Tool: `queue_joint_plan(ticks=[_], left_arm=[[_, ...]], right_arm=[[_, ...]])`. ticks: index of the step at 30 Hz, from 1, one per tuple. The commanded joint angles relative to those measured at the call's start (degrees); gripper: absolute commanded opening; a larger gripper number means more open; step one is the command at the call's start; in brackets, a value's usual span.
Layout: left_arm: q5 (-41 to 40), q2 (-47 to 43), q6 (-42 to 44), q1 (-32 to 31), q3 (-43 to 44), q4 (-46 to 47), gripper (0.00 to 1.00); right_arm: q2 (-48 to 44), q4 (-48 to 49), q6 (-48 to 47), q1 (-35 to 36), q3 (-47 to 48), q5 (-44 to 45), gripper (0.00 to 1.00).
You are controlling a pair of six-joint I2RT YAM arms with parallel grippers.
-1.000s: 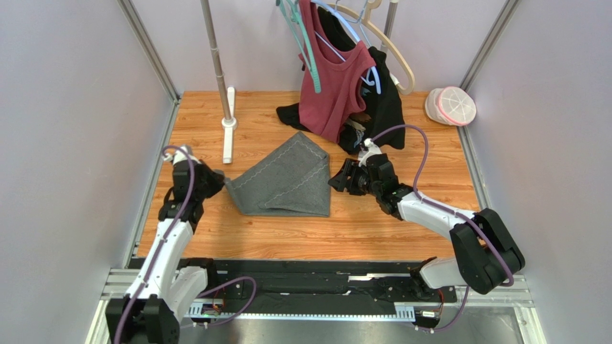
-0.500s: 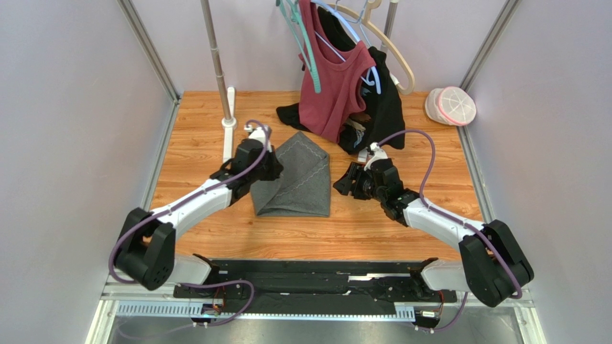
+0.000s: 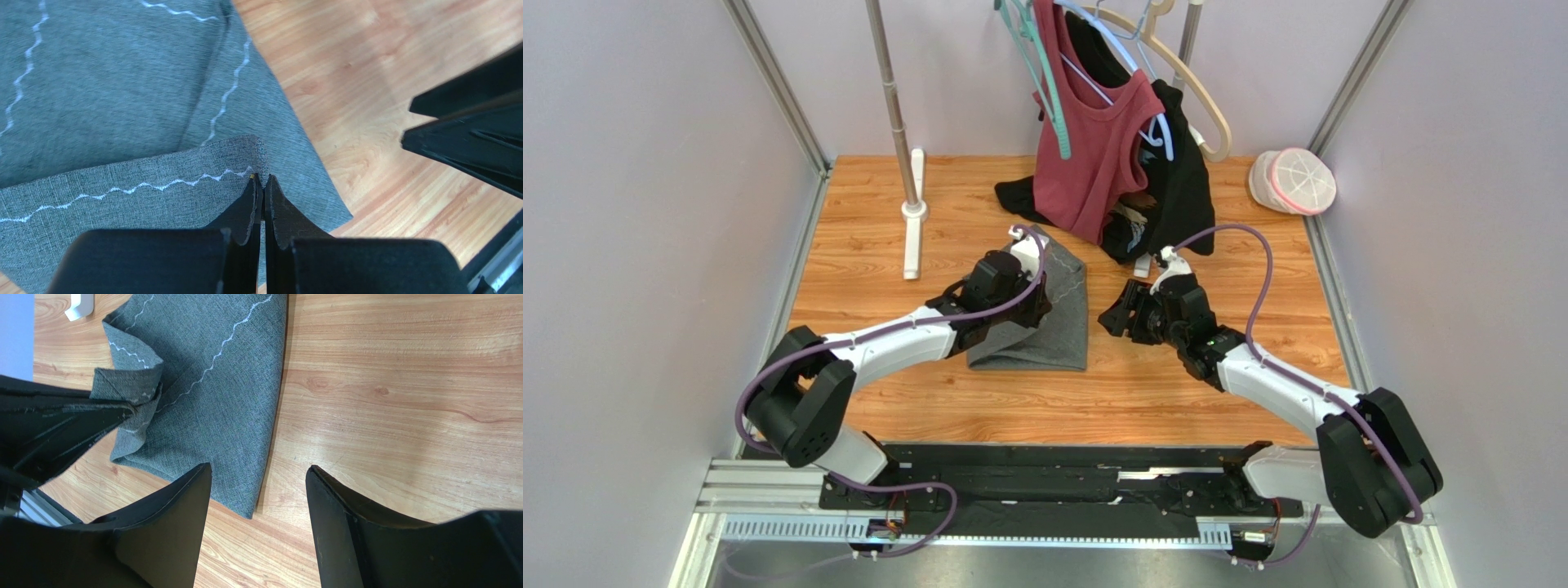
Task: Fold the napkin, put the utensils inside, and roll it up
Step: Fold the napkin
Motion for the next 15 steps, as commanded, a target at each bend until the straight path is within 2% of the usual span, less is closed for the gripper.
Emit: queue_joint_plan(ticks=[1,15], left_arm=[[0.9,-0.7,4.0,-2.1,1.2,4.2,0.00],[-0.8,-6.2,9.4,-4.4,0.0,4.8,0.00]], right_arm=[[-0.5,0.4,-0.6,-0.3,-0.3,1.1,0.62],[1.7,0.7,-0.6,-0.3,0.4,0.5,0.62]])
